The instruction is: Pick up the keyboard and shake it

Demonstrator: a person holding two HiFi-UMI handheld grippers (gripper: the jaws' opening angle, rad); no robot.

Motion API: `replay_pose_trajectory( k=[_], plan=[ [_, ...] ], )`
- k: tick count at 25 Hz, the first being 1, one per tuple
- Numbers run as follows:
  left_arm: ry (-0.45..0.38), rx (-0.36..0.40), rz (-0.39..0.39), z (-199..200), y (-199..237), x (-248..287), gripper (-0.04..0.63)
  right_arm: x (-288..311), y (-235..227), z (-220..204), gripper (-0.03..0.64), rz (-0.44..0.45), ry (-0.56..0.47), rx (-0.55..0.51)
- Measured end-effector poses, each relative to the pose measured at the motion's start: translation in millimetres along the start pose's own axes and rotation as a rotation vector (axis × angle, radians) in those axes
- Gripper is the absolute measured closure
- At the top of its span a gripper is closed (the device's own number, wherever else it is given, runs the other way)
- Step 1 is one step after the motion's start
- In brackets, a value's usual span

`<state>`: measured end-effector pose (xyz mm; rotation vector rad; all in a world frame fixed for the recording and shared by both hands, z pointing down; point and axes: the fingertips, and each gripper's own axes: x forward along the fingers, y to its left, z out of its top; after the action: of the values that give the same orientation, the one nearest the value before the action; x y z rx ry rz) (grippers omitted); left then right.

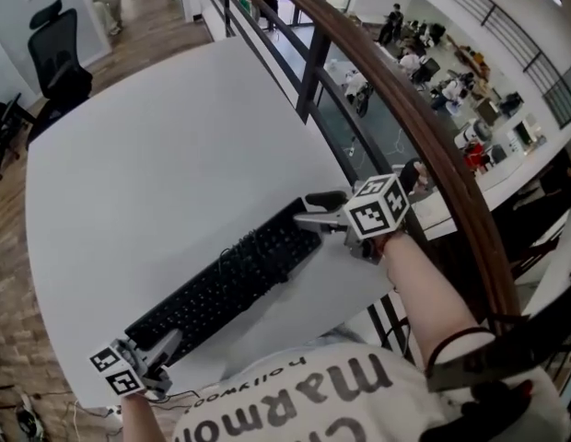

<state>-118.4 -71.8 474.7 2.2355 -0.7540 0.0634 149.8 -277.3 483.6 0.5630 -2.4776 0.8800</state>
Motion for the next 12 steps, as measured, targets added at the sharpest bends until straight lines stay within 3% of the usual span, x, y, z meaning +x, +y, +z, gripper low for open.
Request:
replay_pose_trajectory(
  k=[7, 12],
  plan=[
    [0.013, -0.022, 0.065, -2.4, 8.4, -5.7, 0.464, 23.0, 3.5, -16.9, 0.348, 0.03, 0.123, -0.08],
    [0.024, -0.032, 0.099, -5.5, 13.1, -5.6, 0.433, 24.0, 2.2, -14.1, 0.35, -0.034, 0.091, 0.038]
  ],
)
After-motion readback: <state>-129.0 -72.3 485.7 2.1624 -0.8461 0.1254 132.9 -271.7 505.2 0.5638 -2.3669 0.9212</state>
